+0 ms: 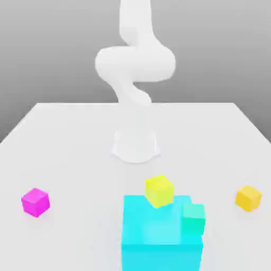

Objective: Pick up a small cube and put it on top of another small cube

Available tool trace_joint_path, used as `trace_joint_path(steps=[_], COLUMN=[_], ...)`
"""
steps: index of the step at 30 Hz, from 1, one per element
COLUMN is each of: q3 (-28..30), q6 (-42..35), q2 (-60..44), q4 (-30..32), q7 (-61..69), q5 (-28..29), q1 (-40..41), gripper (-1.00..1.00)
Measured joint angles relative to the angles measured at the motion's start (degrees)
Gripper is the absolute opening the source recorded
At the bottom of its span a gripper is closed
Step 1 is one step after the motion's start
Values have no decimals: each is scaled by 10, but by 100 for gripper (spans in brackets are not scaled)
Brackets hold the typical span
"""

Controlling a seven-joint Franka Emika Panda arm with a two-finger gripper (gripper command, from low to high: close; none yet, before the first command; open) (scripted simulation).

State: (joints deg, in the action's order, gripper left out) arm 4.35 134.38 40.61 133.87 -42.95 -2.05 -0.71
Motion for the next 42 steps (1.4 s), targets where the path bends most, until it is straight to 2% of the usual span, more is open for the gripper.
trace_joint_path(steps=[8, 16, 20, 23, 27, 34, 35, 42], q3=[123, 213, 238, 264, 242, 123, 111, 112], q6=[83, 165, 210, 247, 285, 345, 350, 349], q2=[-173, -341, -416, -465, -516, -605, -613, -611], q4=[68, 134, 168, 196, 195, 171, 169, 169], q7=[102, 193, 219, 213, 248, 340, 347, 345], q5=[-78, -142, -146, -114, -152, -272, -282, -279], q1=[-5, 17, 66, 87, 112, 205, 215, 214], gripper=[0, 0, 0, 0, 0, 0, -100, -100])
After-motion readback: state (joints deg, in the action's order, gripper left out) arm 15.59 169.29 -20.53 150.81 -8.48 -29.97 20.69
